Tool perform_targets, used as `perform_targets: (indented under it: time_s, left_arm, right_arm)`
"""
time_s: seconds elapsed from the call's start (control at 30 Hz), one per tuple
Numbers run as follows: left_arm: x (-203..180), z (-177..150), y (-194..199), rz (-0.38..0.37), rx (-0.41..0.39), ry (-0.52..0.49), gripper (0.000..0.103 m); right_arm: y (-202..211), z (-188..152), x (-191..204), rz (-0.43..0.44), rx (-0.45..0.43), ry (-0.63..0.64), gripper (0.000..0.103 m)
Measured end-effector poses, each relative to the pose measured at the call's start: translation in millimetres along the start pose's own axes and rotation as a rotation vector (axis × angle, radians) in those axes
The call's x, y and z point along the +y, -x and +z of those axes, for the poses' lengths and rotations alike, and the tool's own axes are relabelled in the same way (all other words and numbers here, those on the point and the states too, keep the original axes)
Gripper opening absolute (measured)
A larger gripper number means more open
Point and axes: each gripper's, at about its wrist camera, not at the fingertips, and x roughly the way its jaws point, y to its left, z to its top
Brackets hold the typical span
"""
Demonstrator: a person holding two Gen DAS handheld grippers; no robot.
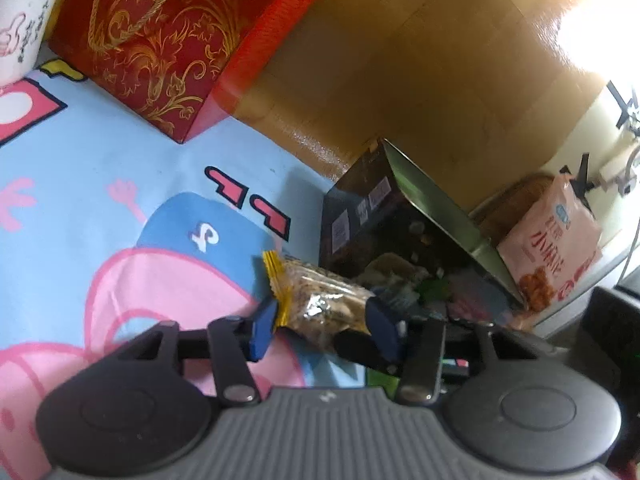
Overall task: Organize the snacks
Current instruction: 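Grasp the clear nut bag with yellow ends with the left gripper, then lower the nut bag into the tin and open the left gripper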
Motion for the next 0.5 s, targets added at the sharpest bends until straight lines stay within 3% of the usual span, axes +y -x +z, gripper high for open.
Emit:
perform_targets:
  time_s: [0.13, 0.3, 0.5]
  left_arm:
    - [-9.3, -4.3, 19.5, -0.053, -0.028, 0.009, 0.045]
    - [-37.7, -18.3, 54.5, -0.113, -0.085, -0.065, 0.045]
    - [-63.4, -44.7, 67.9, -0.145, -0.059, -0.128, 0.045]
  right_arm:
    - [21.8, -4.6, 14.6, -0.037, -0.07, 0.075, 0.036]
    - [69.3, -11.2, 29.8, -0.05, -0.176, 0.131, 0.036]
    - [107.9, -42.0, 35.8, -0.076, -0.245, 0.144, 0.036]
